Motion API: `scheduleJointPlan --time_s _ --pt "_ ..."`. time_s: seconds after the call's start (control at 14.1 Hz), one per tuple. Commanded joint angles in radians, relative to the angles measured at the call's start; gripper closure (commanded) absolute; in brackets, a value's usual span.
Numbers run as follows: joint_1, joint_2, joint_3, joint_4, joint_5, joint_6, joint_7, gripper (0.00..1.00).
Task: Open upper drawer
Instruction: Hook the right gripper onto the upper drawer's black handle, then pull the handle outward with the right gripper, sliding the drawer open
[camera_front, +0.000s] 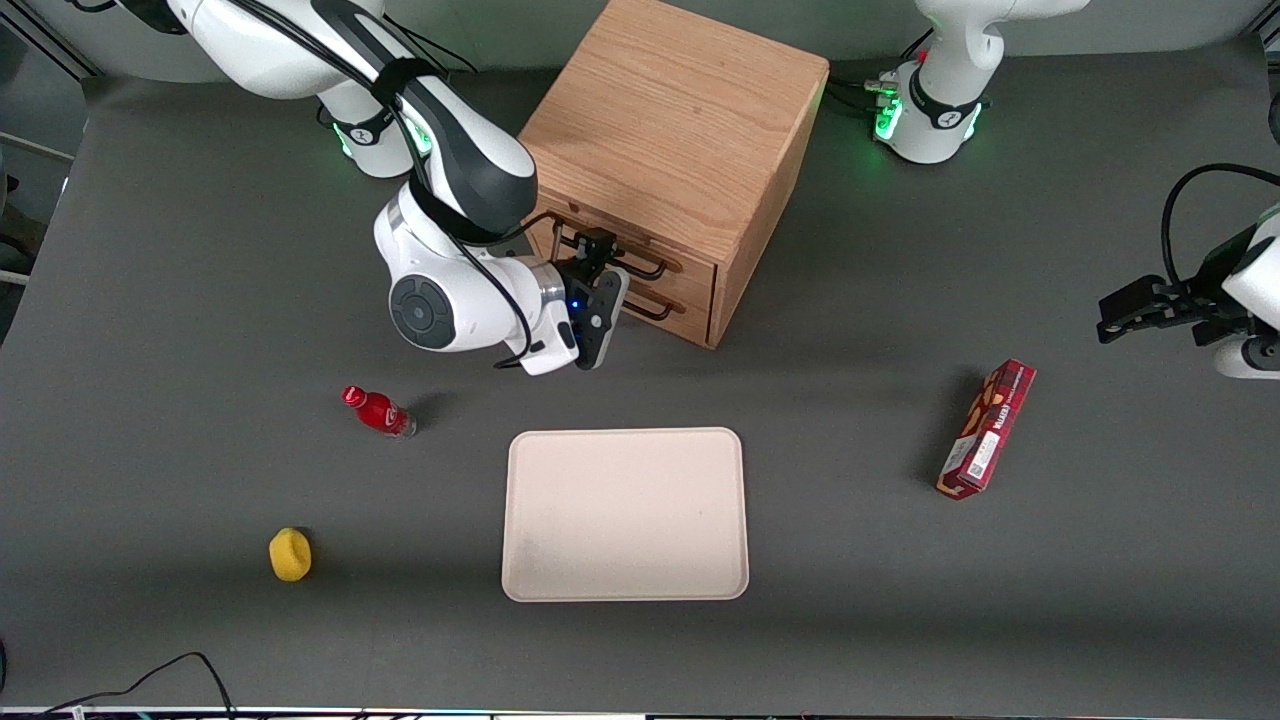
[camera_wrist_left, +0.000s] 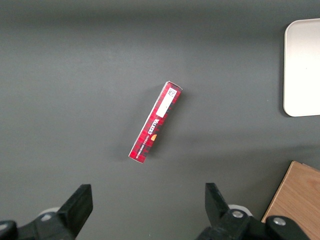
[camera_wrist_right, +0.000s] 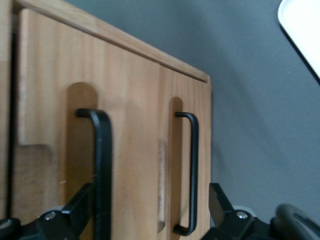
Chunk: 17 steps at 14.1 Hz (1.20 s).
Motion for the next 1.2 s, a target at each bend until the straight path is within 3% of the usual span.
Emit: scheduleJointPlan --time_s 0.0,0.42,0.78,1.13 --pt "-0.001 0.040 0.001 0.018 -0.034 0.028 -0.007 0.00" --pt "-0.016 0.134 -0.016 0.197 -0.123 0.013 -0.004 0.00" --pt "-0.018 0.191 -0.080 0.343 -0.128 -0.130 -0.004 0.00" --pt "-0.016 0.192 -0.137 0.388 -0.138 -0.148 -0.004 0.00"
